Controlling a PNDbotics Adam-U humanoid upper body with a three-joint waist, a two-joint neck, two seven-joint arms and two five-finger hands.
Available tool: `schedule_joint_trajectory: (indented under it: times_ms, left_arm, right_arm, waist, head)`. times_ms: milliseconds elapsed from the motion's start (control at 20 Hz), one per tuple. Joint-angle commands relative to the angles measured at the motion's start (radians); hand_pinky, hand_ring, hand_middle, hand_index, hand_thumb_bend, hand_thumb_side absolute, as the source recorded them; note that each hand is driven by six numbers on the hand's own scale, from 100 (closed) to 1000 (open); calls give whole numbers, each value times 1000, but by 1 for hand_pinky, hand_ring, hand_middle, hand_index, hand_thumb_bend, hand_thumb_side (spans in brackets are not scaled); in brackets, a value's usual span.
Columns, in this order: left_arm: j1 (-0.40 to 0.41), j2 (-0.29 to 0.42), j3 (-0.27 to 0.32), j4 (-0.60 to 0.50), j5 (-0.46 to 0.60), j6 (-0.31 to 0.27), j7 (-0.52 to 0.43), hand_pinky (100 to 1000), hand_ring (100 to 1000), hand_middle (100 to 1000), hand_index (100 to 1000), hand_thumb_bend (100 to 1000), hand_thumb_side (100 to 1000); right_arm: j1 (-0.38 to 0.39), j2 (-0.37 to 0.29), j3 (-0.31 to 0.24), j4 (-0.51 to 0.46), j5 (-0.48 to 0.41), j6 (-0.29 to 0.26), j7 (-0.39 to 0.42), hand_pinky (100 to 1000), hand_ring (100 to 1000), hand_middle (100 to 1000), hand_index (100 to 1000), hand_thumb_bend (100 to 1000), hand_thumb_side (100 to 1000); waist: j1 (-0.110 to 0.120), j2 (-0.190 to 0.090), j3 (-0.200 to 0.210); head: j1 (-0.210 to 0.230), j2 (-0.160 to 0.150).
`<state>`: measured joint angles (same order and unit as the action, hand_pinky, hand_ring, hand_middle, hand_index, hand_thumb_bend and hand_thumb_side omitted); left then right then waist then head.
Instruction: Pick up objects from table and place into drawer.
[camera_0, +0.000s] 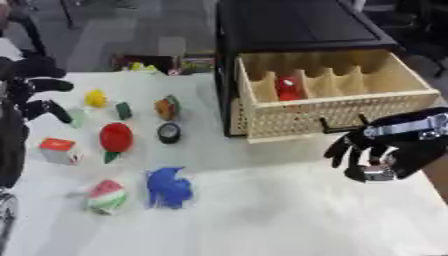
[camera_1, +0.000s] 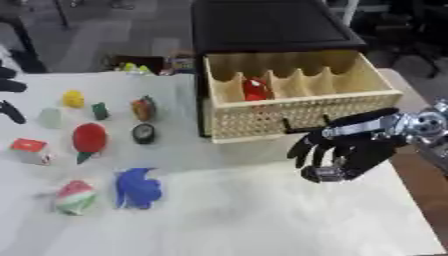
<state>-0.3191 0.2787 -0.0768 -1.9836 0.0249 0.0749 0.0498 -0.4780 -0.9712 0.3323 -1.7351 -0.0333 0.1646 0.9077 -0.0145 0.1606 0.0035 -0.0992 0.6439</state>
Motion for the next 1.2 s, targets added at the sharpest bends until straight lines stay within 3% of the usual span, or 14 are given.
schedule_joint_trajectory:
  times_ms: [50,700,1200]
  left_arm:
    - [-9,2,7,-16,0,0,-4,399,666,648,759,100,1000]
    - [-9,-5,7,-16,3,3,-12,403,668,649,745,100,1000]
    - [-5,-10,9,-16,2,6,-16,406,670,650,743,100,1000]
  right_arm:
    - [-28,-15,-5,8,9,3,-1,391,709,788,930,175,591]
    - [-83,-2,15,5,7,-3,-1,368,694,775,923,194,594]
    - [-115,24,10,66,23,7,-1,355,687,769,918,214,586]
  waist:
    - [0,-11,4]
    - [-4,-10,7]
    - [-4,-7,13]
  head:
    - [-4,-12]
    - [-6,-27]
    - [-9,-42]
